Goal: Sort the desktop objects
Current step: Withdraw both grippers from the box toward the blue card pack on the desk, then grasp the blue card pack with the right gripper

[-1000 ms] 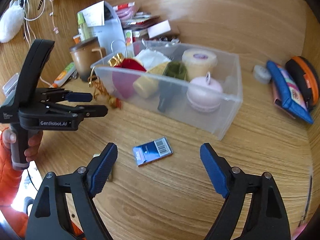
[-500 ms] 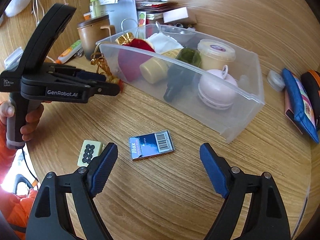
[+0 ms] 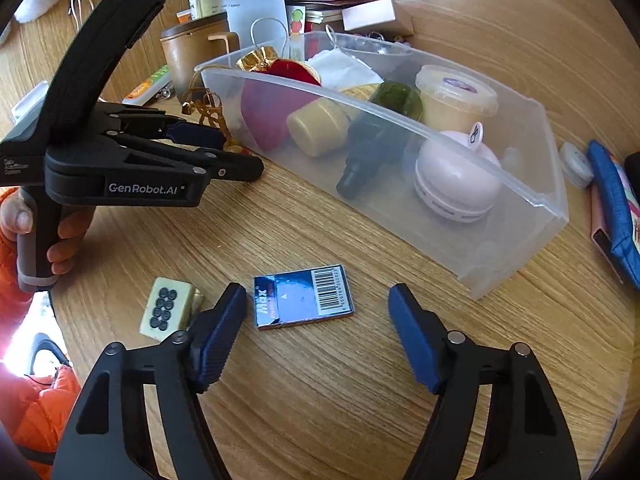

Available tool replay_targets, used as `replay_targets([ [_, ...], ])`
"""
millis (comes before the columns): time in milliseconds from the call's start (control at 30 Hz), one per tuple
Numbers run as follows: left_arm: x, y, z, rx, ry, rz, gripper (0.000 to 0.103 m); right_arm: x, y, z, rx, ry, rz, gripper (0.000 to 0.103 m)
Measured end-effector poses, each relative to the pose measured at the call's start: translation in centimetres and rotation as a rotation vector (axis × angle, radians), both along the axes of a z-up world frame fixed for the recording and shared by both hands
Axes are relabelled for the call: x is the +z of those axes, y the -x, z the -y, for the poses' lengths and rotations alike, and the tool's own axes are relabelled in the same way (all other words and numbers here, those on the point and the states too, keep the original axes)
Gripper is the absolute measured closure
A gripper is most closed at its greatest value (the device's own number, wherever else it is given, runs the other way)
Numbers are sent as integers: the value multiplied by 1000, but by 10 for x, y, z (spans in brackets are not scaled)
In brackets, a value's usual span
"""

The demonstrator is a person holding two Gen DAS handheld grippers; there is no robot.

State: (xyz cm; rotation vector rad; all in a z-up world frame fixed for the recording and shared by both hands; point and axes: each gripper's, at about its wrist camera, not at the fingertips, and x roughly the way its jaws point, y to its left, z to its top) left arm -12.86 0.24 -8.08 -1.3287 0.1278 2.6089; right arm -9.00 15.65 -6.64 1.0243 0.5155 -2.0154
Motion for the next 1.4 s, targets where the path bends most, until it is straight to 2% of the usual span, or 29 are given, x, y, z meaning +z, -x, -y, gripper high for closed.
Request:
replay_targets([
  [267, 0, -2, 0, 27, 8, -15, 56, -1, 0, 1, 9, 6, -6, 36],
  [333, 1, -3, 1, 38, 10, -18, 63, 0, -1, 2, 15, 9, -8, 42],
  [400, 2, -4, 3, 42, 1, -15, 64, 0, -3, 4, 23, 12, -11, 52],
  [467, 2, -4, 3, 41, 4, -16, 65, 1, -4, 5, 32, 14, -11, 57],
  [633, 3, -8, 3, 30, -5, -11, 73, 1, -6, 5, 8, 16, -9, 57],
  [967, 7, -16, 14, 56, -77, -8, 73, 6, -13, -5, -33, 60, 45, 57],
  [1400, 31, -50, 27, 52, -117, -83, 73, 35, -35, -13, -54, 104, -16, 57],
])
